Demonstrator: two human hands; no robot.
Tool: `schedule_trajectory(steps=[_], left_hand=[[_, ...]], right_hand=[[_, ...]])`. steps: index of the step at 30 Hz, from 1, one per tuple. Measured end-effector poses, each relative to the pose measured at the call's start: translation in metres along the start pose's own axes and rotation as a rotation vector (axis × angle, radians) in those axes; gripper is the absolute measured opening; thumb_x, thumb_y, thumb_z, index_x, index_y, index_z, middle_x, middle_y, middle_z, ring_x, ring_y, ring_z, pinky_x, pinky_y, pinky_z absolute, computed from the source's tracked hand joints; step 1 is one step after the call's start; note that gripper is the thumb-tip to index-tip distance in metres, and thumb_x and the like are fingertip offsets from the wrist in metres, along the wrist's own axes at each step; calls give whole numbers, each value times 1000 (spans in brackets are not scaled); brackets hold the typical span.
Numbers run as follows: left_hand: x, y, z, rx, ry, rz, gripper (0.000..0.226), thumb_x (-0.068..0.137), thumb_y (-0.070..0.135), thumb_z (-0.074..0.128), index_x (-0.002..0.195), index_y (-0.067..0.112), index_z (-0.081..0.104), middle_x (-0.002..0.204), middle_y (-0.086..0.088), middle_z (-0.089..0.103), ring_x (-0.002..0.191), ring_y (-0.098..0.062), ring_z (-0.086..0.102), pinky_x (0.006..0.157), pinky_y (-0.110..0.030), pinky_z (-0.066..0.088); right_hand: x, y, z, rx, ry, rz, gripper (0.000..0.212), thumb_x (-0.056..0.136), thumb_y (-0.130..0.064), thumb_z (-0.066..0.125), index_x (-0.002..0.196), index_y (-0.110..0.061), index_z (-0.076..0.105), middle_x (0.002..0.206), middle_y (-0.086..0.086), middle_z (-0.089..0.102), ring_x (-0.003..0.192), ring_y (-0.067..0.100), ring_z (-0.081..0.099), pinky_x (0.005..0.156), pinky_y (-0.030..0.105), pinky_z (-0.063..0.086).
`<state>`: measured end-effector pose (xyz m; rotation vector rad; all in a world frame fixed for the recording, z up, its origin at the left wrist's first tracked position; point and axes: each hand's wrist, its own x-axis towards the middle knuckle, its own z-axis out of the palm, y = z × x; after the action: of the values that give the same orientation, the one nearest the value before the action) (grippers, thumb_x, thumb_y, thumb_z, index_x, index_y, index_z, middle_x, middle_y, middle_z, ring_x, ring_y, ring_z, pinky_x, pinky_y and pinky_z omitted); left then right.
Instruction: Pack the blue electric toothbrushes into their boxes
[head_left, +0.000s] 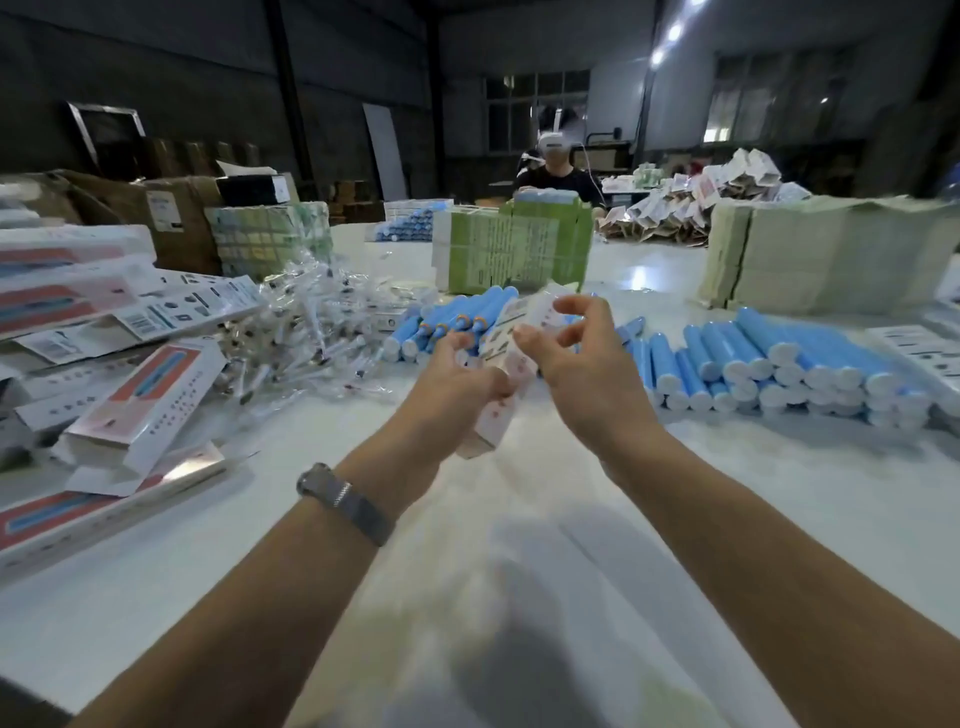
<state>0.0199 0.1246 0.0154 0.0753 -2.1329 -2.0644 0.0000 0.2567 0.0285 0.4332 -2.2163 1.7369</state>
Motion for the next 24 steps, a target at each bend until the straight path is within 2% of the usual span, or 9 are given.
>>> schedule_trajectory(steps=[4,6,8,9,13,15,18,22,24], left_hand=[[-18,-20,40,-52,-174,30,87,69,18,84,139,33,35,101,18,67,76,1,70,57,-15,50],[-23,-27,58,-10,-224,112,81,65,11,88,124,38,40,102,19,71,88,-2,72,67,-18,57],[-28,-31,71,75,-254,185,82,54,19,89,121,38,45,122,0,64,110,-19,67,86,-38,60],[-30,-33,75,80,-266,205,84,53,19,89,123,35,46,126,-5,61,113,-22,65,88,-42,59],[-30,-49,71,-75,-392,250,66,78,5,77,130,29,43,116,2,69,104,-16,71,77,-28,59],[-29,-52,66,-96,-450,292,63,84,4,68,132,32,40,118,3,68,108,-22,69,80,-34,60],[-25,-53,61,-104,-427,393,63,86,-7,60,133,28,36,126,5,63,117,-23,64,87,-40,59],[-23,-57,59,-138,-439,405,56,86,-4,54,129,26,33,127,14,62,122,-13,61,90,-31,57],[-25,-61,60,-144,-466,381,55,88,-4,49,123,36,35,127,16,61,123,-10,59,89,-28,56]], right_hand=[[3,13,-25,187,81,193,58,89,-31,70,136,-29,35,130,1,52,108,17,60,93,37,51],[-5,23,-35,252,108,192,59,89,-16,69,134,-35,35,124,-1,58,100,17,67,85,37,58],[-14,33,-46,295,102,149,67,88,-6,66,132,-43,33,114,-4,62,86,11,72,65,27,60],[-17,36,-49,296,89,122,72,86,-5,66,133,-47,32,113,-3,63,86,7,71,61,23,58],[-25,41,-52,355,14,-9,86,73,-9,64,143,-46,28,116,4,63,95,13,71,72,27,59],[-28,41,-50,355,-18,-81,82,73,-8,61,141,-42,31,116,6,62,99,17,70,78,33,59],[-33,40,-47,389,-79,-149,74,75,-2,53,142,-29,36,116,8,65,104,19,69,78,31,58],[-37,38,-44,399,-121,-174,60,77,0,49,135,-17,45,115,3,68,104,18,68,76,27,57],[-39,39,-43,396,-127,-163,49,82,-8,53,130,-15,47,111,3,68,98,18,69,74,27,56]])
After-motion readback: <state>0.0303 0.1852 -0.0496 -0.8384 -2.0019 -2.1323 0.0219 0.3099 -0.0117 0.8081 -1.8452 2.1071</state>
